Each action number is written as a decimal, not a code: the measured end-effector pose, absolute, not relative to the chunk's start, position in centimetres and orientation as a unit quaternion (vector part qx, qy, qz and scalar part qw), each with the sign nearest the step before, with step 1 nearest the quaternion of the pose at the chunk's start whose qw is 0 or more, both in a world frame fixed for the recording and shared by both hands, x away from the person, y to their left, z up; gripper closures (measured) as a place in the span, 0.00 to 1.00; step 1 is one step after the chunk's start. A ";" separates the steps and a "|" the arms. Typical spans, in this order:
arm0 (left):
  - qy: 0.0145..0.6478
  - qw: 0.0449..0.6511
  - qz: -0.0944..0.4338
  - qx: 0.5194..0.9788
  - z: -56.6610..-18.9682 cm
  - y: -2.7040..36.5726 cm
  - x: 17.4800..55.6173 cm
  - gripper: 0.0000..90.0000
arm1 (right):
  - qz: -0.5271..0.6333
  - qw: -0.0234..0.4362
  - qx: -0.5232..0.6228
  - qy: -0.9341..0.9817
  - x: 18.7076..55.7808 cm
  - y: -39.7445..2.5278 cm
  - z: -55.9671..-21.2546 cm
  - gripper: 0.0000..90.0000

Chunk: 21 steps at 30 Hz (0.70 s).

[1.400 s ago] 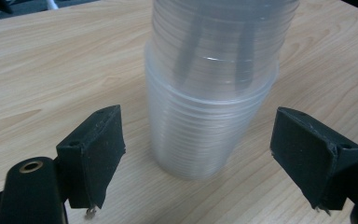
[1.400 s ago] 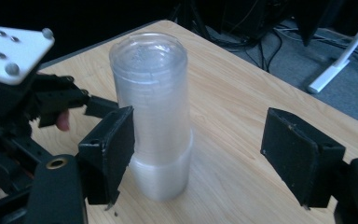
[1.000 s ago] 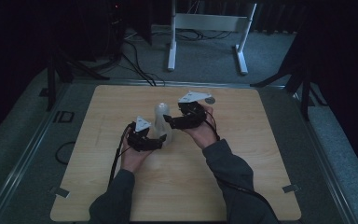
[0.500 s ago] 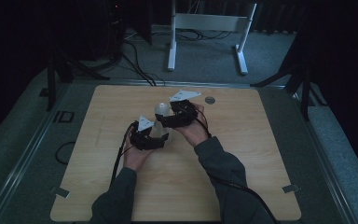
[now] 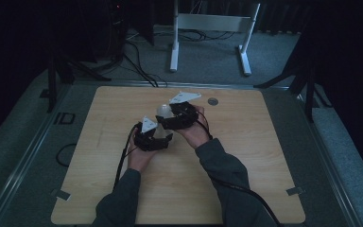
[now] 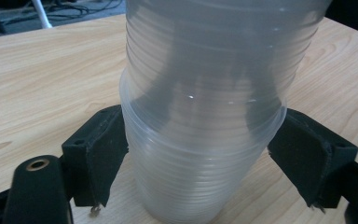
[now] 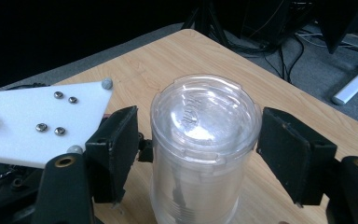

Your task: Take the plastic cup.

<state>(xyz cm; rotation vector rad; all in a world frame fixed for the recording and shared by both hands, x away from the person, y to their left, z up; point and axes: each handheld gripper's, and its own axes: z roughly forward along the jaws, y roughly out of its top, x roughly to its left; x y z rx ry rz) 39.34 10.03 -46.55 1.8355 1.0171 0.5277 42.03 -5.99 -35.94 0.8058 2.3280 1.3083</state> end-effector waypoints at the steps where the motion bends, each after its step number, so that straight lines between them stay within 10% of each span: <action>1: 0.415 0.471 0.216 0.748 -46.6 10.0 39.3 0.23 | 0.463 0.174 0.284 0.822 42.0 -6.0 -35.9 0.34; 21: 0.409 0.475 0.225 0.746 -46.7 10.1 39.1 0.23 | 0.463 0.174 0.287 0.820 42.6 -5.2 -36.4 0.33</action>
